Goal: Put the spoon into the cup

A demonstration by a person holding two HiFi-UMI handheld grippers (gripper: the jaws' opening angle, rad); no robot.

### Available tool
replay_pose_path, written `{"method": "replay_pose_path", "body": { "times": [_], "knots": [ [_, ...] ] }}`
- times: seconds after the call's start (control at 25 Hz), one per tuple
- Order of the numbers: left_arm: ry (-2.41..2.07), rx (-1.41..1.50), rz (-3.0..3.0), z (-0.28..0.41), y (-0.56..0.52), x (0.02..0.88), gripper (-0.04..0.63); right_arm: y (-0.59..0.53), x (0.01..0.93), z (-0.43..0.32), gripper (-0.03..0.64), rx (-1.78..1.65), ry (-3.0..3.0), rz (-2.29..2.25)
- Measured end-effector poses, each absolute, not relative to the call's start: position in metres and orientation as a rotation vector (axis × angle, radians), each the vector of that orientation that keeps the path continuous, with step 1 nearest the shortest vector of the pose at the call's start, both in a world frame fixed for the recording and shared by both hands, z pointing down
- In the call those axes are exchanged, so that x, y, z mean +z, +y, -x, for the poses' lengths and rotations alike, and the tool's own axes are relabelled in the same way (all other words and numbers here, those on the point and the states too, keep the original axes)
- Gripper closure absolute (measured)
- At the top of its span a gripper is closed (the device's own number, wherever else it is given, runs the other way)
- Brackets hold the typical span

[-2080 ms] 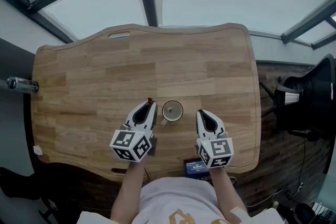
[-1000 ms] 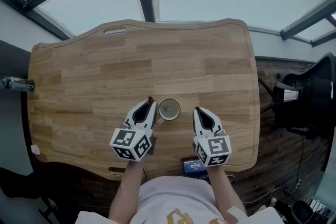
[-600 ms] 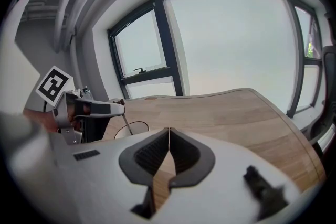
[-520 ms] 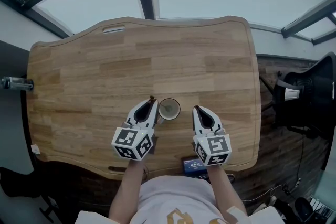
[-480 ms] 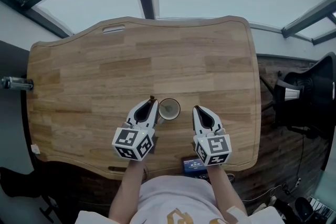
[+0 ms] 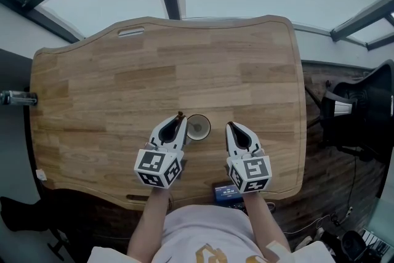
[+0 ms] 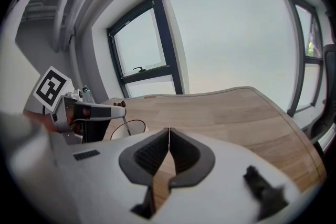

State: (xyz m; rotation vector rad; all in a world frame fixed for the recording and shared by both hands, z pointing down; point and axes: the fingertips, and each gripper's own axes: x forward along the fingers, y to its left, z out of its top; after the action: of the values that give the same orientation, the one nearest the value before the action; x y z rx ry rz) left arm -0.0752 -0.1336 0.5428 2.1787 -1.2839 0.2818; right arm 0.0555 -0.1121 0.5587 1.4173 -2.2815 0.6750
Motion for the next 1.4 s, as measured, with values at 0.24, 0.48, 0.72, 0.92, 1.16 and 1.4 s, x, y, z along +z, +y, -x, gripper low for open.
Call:
{"method": "replay_pose_path", "body": {
  "times": [0.24,0.48,0.72,0.92,1.16,1.4],
  "knots": [
    [-1.276,0.29,-2.173,0.07,-0.132,0.548,0.551,-0.112,0.56,-0.055,0.584,0.679,-2.287,-1.396],
    [-1.276,0.293,-2.164,0.07,-0.13,0.552,0.551,-0.111,0.564,-0.057,0.584,0.68,-2.281,-1.393],
    [-1.282,0.306,-2.168,0.068,-0.129,0.555,0.551,-0.111,0.566,-0.06,0.584,0.686,-2.276,-1.394],
    [-1.283,0.313,-2.168,0.068,-0.127,0.557,0.551,-0.111,0.566,-0.061,0.584,0.695,-2.279,-1.39],
    [-1.292,0.324,-2.172,0.065,-0.127,0.559,0.551,-0.113,0.568,-0.067,0.584,0.695,-2.274,-1.403],
    [-1.302,0.319,-2.173,0.065,-0.128,0.558,0.551,-0.113,0.567,-0.068,0.584,0.697,-2.28,-1.401]
  ]
}}
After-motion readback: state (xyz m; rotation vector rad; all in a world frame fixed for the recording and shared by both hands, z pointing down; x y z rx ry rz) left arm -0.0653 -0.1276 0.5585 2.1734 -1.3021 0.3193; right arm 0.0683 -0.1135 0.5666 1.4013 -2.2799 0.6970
